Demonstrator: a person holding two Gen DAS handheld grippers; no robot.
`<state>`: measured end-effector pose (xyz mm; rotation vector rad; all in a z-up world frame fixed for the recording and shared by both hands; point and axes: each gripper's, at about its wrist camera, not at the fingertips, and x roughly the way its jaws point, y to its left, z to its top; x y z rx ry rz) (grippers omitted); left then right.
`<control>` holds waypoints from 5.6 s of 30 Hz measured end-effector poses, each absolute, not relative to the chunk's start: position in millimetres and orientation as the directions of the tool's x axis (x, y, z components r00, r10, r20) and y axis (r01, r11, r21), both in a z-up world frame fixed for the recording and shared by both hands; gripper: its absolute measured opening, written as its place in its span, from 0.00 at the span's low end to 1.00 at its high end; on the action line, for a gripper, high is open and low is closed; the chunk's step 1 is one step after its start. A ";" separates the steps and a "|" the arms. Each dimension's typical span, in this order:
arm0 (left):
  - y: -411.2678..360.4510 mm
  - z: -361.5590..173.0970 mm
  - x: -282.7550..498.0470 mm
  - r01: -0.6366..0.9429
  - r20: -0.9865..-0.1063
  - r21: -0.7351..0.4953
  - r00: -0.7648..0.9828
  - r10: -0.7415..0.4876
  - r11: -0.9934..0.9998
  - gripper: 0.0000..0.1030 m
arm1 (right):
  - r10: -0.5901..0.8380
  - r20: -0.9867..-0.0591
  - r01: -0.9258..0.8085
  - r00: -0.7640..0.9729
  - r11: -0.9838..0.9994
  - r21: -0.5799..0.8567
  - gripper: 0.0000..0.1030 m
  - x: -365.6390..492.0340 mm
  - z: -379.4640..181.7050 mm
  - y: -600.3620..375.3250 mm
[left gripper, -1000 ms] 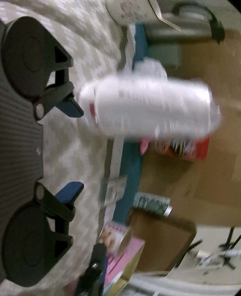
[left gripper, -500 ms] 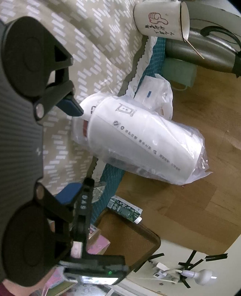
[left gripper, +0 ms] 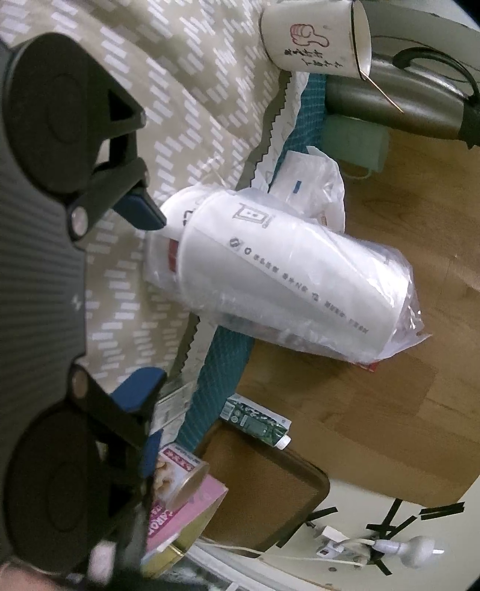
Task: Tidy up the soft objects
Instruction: 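Close the right tool around the clear card packet, then lift the card packet with the right tool and carry it over the pink tin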
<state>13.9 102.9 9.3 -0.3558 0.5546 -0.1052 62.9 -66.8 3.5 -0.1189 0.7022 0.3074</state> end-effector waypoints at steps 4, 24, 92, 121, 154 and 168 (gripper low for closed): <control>99.1 9.3 16.3 0.015 -0.513 -0.339 0.835 -0.198 0.941 0.82 | 0.289 -0.656 -0.377 0.697 0.926 0.008 0.59 30.9 6.9 -74.3; 75.4 5.8 20.5 0.065 -0.574 -0.230 0.797 -0.189 0.971 0.91 | 0.344 -0.609 -0.435 0.715 0.901 -0.002 0.65 -50.3 9.4 -118.7; 70.5 9.5 9.5 0.048 -0.618 -0.227 0.765 -0.182 0.973 1.00 | 0.422 -0.590 -0.424 0.688 0.894 0.145 0.60 -87.9 13.3 -133.5; 7.9 19.1 -11.2 0.200 -0.643 -0.543 0.526 -0.556 0.816 0.98 | 0.481 -0.555 -0.414 0.678 0.875 0.252 0.60 -87.7 12.7 -148.4; -54.3 47.6 8.8 0.303 -0.599 -0.581 0.469 -0.649 0.755 0.46 | 0.411 -0.398 -0.350 0.820 0.911 0.220 0.59 -98.4 39.6 -176.8; -222.7 76.9 87.7 0.531 -0.560 -0.533 0.362 -0.745 0.659 0.46 | 0.087 -0.266 -0.058 0.960 0.992 0.113 0.59 -71.2 74.8 -290.8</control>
